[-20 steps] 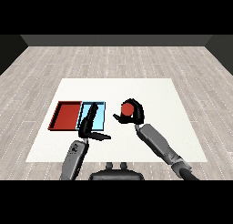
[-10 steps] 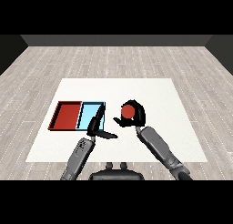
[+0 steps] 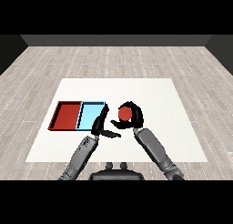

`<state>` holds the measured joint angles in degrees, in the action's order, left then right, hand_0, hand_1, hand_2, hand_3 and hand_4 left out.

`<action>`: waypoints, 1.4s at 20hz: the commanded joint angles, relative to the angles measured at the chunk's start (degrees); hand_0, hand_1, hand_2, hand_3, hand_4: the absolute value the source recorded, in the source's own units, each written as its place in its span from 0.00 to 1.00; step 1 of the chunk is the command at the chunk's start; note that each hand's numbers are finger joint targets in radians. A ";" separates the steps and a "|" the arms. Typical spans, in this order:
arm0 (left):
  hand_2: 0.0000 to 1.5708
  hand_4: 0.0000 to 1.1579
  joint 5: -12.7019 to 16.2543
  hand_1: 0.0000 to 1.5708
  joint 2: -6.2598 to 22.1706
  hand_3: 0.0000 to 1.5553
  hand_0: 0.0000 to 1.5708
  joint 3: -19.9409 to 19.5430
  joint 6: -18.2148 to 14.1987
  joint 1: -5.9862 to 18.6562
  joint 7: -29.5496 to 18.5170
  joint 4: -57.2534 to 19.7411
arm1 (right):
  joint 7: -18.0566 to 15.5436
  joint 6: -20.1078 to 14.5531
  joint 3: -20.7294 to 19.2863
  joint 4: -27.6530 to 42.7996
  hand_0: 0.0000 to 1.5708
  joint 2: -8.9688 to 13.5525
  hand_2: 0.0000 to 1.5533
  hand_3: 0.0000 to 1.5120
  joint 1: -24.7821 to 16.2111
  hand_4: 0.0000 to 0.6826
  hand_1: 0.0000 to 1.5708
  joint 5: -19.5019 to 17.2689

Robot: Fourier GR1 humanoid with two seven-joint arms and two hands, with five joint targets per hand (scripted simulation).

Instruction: Pick the red can and put it in the red box

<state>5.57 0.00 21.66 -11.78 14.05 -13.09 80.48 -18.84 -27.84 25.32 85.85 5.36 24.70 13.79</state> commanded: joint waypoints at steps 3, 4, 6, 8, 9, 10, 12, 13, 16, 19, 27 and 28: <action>0.00 0.00 5.01 0.00 0.00 0.00 0.00 5.52 -4.04 2.36 -2.25 -5.28 | -1.41 5.59 -3.24 -1.45 0.93 -1.85 0.92 0.92 -1.77 0.97 0.93 -1.66; 0.00 0.00 3.60 0.00 0.00 0.00 0.00 5.40 -5.56 3.22 0.93 -1.89 | -2.40 6.30 -3.34 -2.63 0.94 -3.99 0.92 0.92 -0.45 0.97 0.94 -2.54; 0.00 0.00 6.51 0.00 0.00 0.00 0.00 4.57 -3.86 4.26 -5.47 -9.64 | -1.83 3.94 -0.72 -1.78 0.94 -5.24 0.93 0.92 -2.04 0.99 0.94 -3.96; 0.00 0.00 3.47 0.00 0.00 0.00 0.00 6.85 -4.23 -1.05 -1.74 -0.33 | -1.66 0.23 1.74 -0.13 0.93 -5.29 0.93 0.92 -1.23 0.98 0.93 -2.57; 0.00 0.00 6.21 0.00 0.00 0.00 0.00 5.81 -4.76 4.05 -1.90 -4.39 | -3.24 -0.55 3.53 -0.80 0.92 -5.30 0.92 0.92 -2.13 0.97 0.92 -2.59; 0.00 0.00 4.85 0.00 0.00 0.00 0.00 3.52 -2.92 3.52 0.20 -2.01 | 2.35 5.75 -3.49 1.75 0.92 -4.33 0.92 0.92 -0.92 0.96 0.92 -2.20; 0.00 0.00 7.52 0.00 0.00 0.00 0.00 5.86 -3.01 3.82 -5.46 -8.01 | 2.31 -0.02 3.03 3.79 0.94 -5.33 0.92 0.93 -0.78 0.94 0.94 -1.25; 0.00 0.00 5.40 0.00 0.00 0.00 0.00 4.20 -2.84 3.74 -0.54 -3.73 | -0.81 1.80 2.13 0.45 0.94 -5.33 0.92 0.93 -1.94 0.94 0.94 0.73; 0.00 0.00 8.99 0.00 0.00 0.00 0.00 10.70 -8.20 3.93 -4.80 -6.69 | -1.37 1.04 1.74 1.60 0.96 -5.35 0.94 0.94 -2.58 0.97 0.96 -1.43; 0.00 0.00 9.78 0.00 0.00 0.00 0.00 8.26 -5.78 5.51 -3.18 -6.99 | -2.71 5.52 0.02 0.94 0.96 -5.35 0.93 0.94 -2.64 0.95 0.96 1.46; 0.00 0.00 9.81 0.00 0.04 0.00 0.00 10.18 -5.50 2.24 -3.22 -3.78 | -0.92 0.13 4.59 0.35 0.96 -5.34 0.94 0.93 -0.53 0.94 0.96 -0.49; 0.00 0.00 11.96 0.00 0.04 0.00 0.00 10.62 -11.74 7.49 -1.03 -5.41 | -2.32 -3.92 5.87 -1.79 0.96 -5.34 0.94 0.93 3.18 0.93 0.96 1.93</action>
<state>16.45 1.10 29.93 -18.48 19.13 -16.49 72.47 -20.33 -29.75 30.14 85.54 0.52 25.89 14.37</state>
